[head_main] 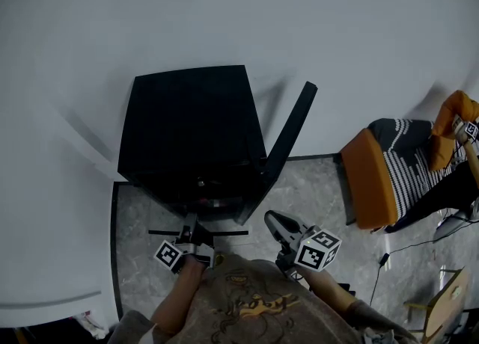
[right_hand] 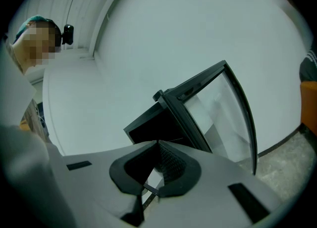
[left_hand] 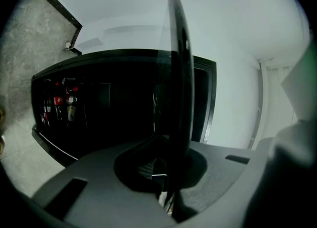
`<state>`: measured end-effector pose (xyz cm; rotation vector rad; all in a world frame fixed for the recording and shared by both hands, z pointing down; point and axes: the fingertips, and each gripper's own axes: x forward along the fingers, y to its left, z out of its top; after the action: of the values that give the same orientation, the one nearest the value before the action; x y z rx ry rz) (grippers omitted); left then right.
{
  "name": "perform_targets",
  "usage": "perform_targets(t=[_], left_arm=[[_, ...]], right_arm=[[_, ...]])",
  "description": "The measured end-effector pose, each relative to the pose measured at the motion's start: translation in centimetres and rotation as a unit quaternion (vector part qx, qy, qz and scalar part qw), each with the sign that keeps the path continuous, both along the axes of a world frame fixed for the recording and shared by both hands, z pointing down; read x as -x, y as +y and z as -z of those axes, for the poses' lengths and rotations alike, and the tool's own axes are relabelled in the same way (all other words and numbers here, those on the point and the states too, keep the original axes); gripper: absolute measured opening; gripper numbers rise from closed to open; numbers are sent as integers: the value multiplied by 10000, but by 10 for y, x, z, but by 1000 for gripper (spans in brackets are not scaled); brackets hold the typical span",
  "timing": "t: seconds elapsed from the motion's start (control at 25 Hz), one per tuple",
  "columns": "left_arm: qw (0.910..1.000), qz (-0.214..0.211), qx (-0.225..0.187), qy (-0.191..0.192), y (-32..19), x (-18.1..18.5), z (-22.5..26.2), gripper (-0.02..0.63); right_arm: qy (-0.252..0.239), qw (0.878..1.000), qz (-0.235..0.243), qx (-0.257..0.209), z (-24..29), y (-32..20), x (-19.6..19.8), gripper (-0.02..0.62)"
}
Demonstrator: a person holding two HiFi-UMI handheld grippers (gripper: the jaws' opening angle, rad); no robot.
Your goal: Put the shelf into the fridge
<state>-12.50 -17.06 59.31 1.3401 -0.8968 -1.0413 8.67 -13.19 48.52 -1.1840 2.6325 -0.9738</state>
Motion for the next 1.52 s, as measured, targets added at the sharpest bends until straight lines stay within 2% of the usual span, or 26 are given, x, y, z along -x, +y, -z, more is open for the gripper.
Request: perform_targets(t=[0.64, 1.52], left_arm=[[9997, 191, 133, -66, -26, -1, -8, 15], [9989, 417, 92, -179, -69, -5, -12, 15]], right_arm=[[44, 10000, 34, -2, -1, -16, 5, 21], [108, 9998, 168, -4, -3, -17, 13, 21]])
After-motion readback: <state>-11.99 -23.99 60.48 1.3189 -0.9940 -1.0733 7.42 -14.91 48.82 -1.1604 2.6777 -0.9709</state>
